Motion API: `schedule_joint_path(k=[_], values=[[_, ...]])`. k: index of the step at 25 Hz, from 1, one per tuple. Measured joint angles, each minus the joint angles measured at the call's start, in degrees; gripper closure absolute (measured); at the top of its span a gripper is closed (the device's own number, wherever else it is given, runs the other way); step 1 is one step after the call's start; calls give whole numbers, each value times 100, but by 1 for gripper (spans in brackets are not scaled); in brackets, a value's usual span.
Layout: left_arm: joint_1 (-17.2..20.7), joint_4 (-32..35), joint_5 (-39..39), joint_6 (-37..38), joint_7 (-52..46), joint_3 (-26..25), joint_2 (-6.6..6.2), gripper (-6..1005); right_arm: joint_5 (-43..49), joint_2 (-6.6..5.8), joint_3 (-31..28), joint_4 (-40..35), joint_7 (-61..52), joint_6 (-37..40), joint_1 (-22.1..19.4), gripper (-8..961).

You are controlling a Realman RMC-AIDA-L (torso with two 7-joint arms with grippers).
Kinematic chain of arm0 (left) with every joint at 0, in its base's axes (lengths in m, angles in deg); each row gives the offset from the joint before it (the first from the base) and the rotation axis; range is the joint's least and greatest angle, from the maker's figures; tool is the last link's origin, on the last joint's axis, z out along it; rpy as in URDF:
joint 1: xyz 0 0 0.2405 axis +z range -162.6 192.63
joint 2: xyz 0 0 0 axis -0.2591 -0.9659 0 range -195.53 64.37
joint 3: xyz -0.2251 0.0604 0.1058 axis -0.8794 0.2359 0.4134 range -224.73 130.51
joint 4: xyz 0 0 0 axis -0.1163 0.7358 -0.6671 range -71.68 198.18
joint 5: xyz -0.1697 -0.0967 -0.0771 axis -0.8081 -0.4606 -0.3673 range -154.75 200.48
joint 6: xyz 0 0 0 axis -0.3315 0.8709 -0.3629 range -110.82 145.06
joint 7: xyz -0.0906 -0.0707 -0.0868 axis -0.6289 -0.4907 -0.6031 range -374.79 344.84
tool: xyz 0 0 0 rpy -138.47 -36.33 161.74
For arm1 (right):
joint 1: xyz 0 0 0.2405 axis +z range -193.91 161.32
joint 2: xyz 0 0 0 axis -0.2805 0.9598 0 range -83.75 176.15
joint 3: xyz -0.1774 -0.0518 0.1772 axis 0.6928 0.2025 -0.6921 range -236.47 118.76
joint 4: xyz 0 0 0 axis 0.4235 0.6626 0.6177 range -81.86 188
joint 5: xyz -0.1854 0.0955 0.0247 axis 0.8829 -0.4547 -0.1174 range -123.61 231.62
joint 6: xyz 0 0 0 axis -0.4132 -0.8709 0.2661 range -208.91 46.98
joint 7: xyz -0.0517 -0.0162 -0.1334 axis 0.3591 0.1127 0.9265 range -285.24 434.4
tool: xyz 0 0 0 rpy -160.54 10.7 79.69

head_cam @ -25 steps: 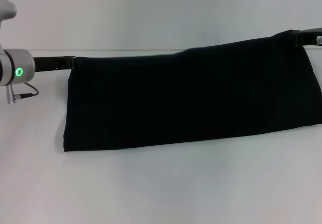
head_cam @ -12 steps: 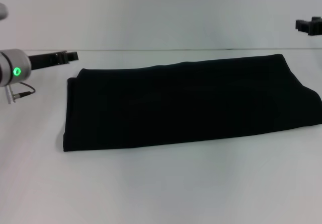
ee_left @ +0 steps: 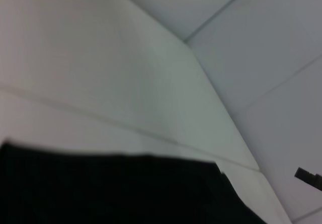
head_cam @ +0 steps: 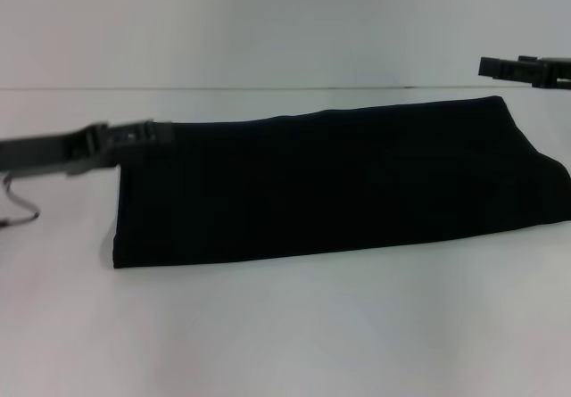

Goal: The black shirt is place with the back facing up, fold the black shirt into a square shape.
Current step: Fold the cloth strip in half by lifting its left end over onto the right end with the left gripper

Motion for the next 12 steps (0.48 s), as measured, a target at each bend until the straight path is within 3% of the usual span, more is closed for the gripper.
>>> schedule_joint_path(k=[8,12], values=[[550,69,386,530,-396,-116,6,83,-884,178,6,43,667,1148,-564,51],[581,-103,828,543,-536,-140,29,86,-865,243,83,10,723,1276,-587,53]])
